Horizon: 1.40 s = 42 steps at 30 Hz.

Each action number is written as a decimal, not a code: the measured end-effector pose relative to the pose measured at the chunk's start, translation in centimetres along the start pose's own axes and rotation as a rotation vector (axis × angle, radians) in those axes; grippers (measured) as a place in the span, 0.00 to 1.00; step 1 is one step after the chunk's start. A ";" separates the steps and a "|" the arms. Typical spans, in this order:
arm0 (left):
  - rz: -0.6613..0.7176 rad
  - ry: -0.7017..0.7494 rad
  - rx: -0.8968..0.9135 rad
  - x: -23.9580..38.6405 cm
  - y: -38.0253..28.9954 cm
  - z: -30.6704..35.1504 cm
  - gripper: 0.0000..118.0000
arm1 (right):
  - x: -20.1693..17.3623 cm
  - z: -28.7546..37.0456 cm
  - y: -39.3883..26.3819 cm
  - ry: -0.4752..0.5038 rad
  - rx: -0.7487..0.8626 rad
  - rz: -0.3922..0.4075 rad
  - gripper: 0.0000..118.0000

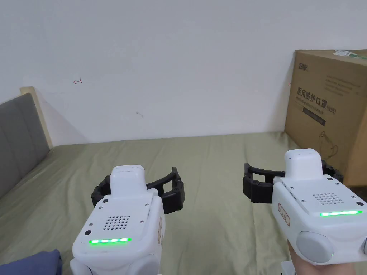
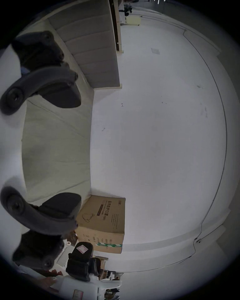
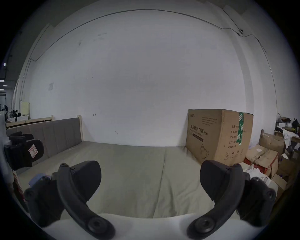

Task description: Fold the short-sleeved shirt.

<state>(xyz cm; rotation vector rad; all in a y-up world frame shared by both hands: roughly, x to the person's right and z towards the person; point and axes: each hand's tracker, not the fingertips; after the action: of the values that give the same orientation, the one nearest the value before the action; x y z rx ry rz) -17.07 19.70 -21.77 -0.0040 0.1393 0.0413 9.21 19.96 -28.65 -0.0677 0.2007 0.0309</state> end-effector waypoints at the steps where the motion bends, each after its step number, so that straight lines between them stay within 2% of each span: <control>1: -0.001 0.006 0.002 -0.1 0.0 0.1 0.93 | 0.0 0.0 0.0 0.003 -0.001 -0.002 1.00; 7: 0.001 0.025 0.003 -0.7 0.2 0.2 1.00 | -0.1 0.0 0.0 0.003 -0.010 -0.015 1.00; 16: -0.046 0.040 -0.011 -0.3 1.0 -0.1 1.00 | -0.3 0.2 -0.1 0.001 -0.017 -0.003 1.00; 24: -0.025 0.020 -0.037 0.0 0.6 -0.3 1.00 | -0.4 0.2 -0.1 0.011 -0.025 -0.006 1.00; 27: 0.014 -0.010 -0.045 -0.3 0.6 -0.2 1.00 | -0.4 0.2 -0.2 0.011 -0.030 -0.011 1.00; 42: 0.140 0.033 -0.106 -0.7 2.0 -0.1 1.00 | -0.5 0.5 -0.4 0.017 -0.044 -0.019 1.00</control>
<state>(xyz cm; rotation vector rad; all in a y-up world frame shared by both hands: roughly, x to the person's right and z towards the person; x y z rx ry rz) -17.87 21.69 -21.83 -0.1008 0.1697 0.1886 8.80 19.60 -28.08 -0.1141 0.2167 0.0153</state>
